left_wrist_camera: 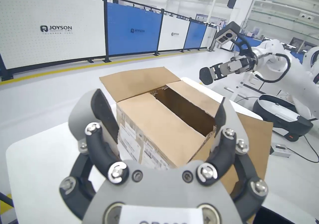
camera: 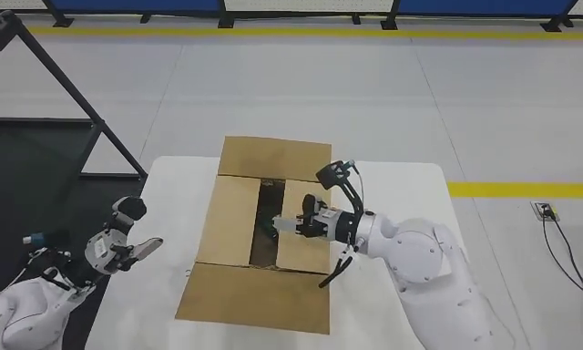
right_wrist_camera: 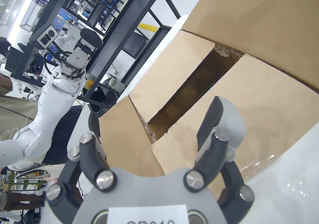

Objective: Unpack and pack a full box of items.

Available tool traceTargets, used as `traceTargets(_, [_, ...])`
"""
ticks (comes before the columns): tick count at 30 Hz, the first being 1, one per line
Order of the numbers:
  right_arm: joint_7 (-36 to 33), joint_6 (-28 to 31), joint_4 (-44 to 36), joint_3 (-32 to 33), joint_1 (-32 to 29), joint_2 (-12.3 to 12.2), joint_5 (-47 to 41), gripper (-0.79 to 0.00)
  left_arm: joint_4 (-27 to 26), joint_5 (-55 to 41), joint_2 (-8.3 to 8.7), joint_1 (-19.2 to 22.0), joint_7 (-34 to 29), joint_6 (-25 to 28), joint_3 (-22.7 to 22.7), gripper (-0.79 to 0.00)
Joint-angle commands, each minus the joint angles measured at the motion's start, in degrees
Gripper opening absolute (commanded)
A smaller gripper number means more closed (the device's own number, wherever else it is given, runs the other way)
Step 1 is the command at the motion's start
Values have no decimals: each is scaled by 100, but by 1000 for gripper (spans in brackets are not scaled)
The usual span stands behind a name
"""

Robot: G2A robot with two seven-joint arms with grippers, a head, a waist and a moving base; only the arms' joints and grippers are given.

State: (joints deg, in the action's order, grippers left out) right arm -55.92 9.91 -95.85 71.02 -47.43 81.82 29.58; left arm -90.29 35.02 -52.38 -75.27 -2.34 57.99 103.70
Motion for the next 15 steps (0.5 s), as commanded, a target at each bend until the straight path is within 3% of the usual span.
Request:
traceTargets(1, [0, 0, 0, 0, 0, 0, 0, 0, 41, 14, 8, -26, 89, 1, 51, 0])
traceTargets(5, [269, -54, 345, -11, 33, 15, -292, 0, 41, 14, 8, -26, 89, 1, 51, 0])
traceTargets(11, [1589, -320, 1468, 10, 728, 91, -383, 0, -226, 450, -16, -81, 4, -190, -147, 0])
traceTargets(15, [2237, -228, 2397, 26, 1216, 129, -404, 0, -332, 562, -20, -142, 91, 1, -447, 0])
